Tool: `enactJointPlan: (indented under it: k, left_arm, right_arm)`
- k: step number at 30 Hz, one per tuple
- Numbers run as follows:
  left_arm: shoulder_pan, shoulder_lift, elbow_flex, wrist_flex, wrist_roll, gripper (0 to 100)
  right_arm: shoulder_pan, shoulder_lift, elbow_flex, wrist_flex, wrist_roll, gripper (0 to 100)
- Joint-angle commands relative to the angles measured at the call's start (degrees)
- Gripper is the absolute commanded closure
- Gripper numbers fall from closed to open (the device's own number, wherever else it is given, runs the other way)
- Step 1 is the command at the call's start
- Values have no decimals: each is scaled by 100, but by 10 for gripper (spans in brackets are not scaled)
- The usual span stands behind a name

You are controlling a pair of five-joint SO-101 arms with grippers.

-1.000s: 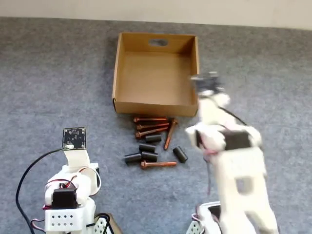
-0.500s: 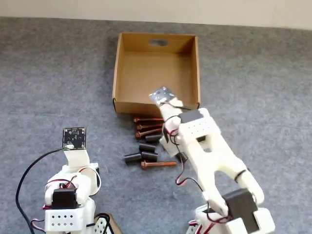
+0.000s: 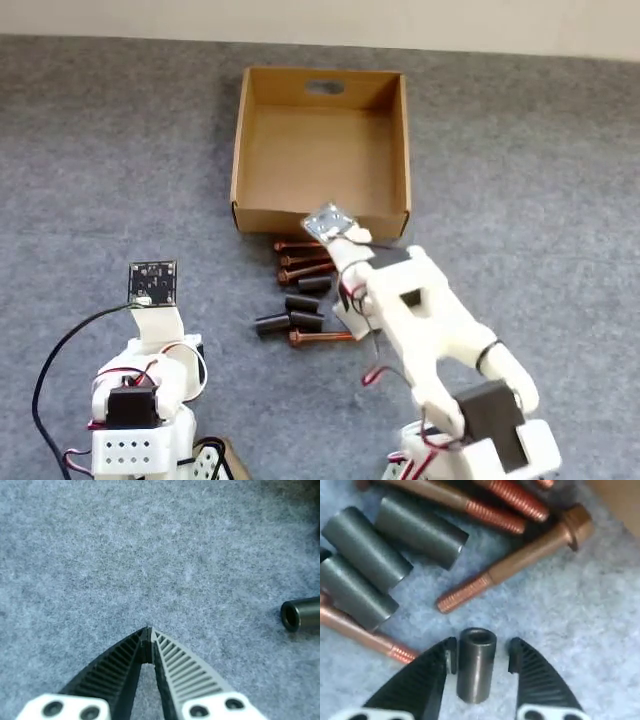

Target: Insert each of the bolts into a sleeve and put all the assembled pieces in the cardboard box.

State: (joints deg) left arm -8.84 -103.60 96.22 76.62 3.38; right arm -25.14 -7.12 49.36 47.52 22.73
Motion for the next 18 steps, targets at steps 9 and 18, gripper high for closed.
enactJointPlan:
  k: [9,18]
  left_arm:
    - [-57,-22,92,18,-44,992]
    - [-57,-22,92,18,-44,992]
  right_arm:
    - [734,-760,242,-303,26,991]
    - [2448,-2343,382,673,26,992]
